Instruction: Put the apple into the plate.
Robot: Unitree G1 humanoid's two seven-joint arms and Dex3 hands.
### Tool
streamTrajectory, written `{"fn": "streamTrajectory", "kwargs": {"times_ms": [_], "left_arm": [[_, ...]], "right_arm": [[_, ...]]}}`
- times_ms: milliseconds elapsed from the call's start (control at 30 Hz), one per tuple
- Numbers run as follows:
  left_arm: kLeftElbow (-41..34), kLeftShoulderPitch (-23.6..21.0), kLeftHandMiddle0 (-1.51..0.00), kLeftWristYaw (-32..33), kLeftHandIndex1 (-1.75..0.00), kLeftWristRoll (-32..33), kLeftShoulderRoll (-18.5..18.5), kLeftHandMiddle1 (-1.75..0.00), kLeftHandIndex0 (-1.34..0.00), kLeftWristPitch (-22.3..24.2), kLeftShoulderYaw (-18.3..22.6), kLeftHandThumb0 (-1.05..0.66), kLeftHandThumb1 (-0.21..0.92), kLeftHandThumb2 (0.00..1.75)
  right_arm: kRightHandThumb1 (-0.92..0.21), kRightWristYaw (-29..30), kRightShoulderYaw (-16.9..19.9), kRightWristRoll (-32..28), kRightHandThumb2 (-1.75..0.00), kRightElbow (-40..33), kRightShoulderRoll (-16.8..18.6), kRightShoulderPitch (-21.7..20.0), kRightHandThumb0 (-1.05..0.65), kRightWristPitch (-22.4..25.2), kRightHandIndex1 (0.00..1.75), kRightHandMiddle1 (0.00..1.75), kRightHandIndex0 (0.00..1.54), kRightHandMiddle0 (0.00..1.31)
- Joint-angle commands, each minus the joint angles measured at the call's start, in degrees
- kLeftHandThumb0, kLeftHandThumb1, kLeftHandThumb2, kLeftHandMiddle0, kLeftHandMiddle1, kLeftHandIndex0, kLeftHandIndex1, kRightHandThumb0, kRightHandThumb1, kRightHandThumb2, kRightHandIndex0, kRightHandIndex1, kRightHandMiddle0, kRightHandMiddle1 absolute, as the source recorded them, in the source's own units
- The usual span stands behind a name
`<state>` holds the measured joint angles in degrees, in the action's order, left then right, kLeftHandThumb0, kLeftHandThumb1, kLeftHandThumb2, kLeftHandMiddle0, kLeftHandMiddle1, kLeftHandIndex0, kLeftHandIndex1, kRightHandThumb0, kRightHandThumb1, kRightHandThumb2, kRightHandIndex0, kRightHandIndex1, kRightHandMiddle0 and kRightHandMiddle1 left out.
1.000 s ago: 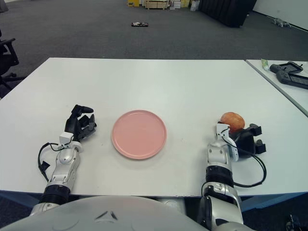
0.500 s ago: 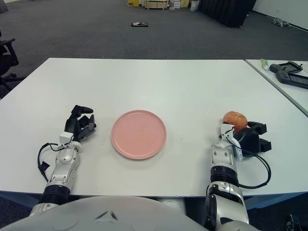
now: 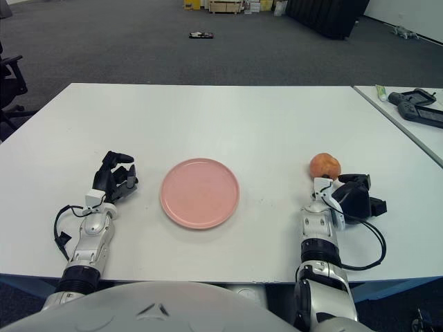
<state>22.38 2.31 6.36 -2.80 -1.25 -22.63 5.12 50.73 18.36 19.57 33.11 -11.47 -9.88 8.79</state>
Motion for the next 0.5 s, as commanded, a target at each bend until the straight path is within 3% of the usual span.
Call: {"fn": "streamTrajectory", "kwargs": {"times_ms": [0,467], "left_arm": [[1.57,0.77,-0.75,0.44,-1.75,-0.24,-0.43,-1.75,-0.38,1.51,0.34,-0.39,0.63,0.93],[1.71,0.67,-0.77,0.58,-1.75,-0.28,-0.46,-1.75,-0.38,1.45,0.43,-0.39,0.63,0.93]], "right_arm": [[-0.03,0.14,0.07,-2.11,-1.64,1.66,1.17,0.59,-0.01,-3.35,1.73,1.74,0.84,0.58],[-0.03,2.35,2.34,-7.56,-1.65,3.57,2.67,-0.24,0.00,-14.10,1.74,1.75,0.84,0.59]]}}
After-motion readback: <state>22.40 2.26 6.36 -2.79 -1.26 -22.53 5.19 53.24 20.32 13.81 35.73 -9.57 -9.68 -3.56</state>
